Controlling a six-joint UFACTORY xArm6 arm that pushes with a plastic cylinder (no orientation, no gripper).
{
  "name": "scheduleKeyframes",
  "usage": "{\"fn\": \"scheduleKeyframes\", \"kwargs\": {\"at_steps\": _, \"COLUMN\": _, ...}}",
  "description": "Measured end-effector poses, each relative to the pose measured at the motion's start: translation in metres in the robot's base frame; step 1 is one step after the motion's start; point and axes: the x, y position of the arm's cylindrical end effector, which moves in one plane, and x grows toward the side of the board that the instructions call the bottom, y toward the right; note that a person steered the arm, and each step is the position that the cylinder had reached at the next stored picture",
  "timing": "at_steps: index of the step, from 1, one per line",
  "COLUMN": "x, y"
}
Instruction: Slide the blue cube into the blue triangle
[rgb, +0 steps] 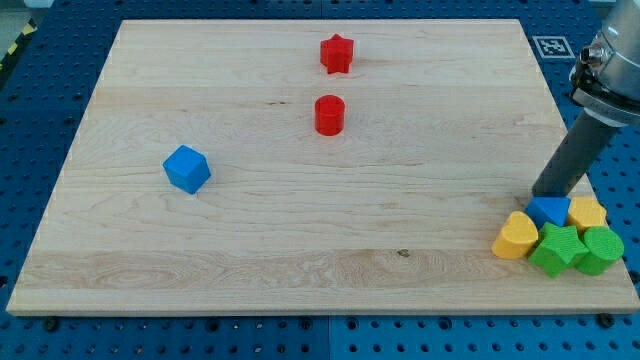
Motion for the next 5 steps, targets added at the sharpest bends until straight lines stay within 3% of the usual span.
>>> {"fn": "scheduleKeyframes", "kwargs": {"at_steps": 1, "x": -0.029, "y": -0.015}}
{"fn": "scheduleKeyframes", "kwargs": {"at_steps": 3, "x": -0.091, "y": -0.202}}
{"fn": "scheduleKeyframes", "kwargs": {"at_steps": 5, "x": -0.085, "y": -0.344}}
